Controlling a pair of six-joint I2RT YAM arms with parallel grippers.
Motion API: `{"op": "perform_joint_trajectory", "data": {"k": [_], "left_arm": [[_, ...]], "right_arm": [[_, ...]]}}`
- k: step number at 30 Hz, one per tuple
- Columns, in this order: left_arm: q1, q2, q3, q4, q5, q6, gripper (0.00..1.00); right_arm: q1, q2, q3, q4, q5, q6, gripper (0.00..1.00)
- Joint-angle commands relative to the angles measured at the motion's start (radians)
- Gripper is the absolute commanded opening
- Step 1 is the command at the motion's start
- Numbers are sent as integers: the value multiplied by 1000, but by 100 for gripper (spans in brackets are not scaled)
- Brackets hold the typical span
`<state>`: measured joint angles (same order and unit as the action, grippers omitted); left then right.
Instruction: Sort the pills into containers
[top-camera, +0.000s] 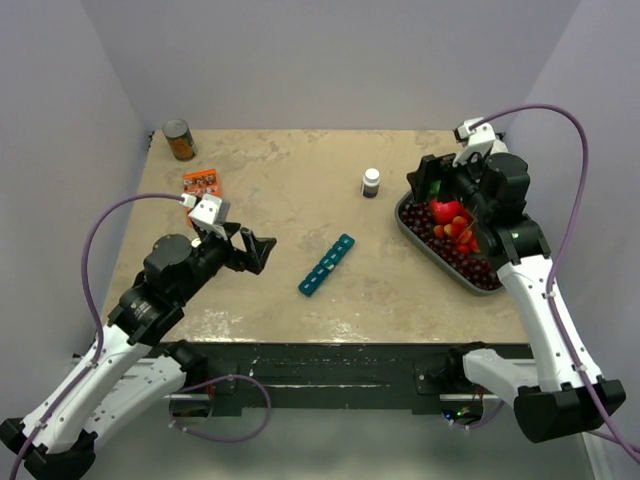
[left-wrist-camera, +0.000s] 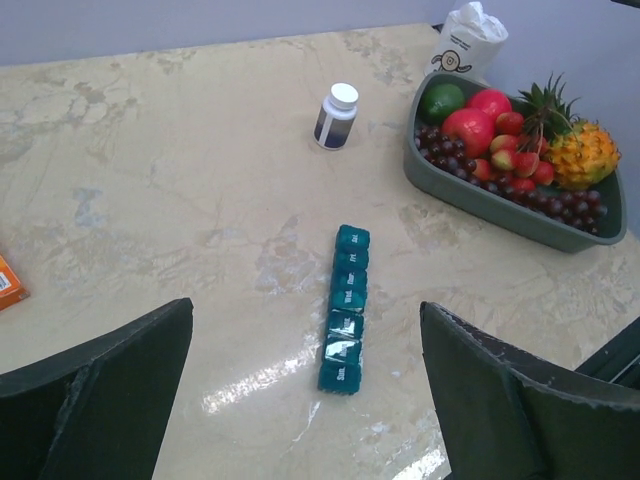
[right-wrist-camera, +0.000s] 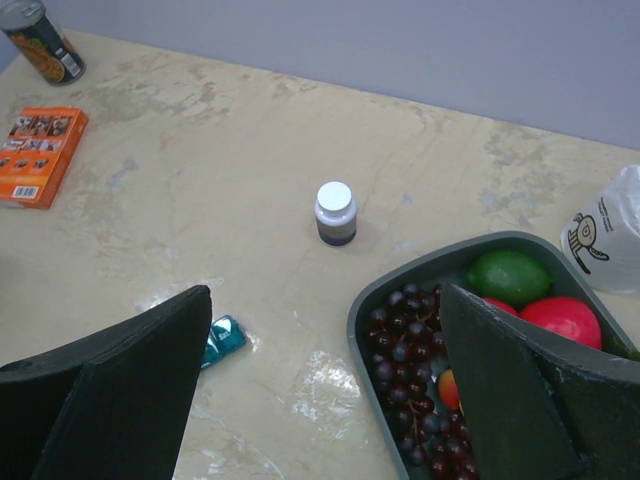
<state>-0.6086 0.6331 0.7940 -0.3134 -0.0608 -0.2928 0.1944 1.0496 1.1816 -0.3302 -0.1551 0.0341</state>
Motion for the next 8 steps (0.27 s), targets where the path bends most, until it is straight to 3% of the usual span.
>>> {"op": "perform_joint_trajectory", "data": {"k": [1,8], "left_arm": [[6,-19,40,-27,-8,30,99],[6,-15,43,-26,-11,40,99]], "right_arm": [[-33,-25,47,-3,3,18,99],[-61,-34,26,2,-69,-6,99]]}}
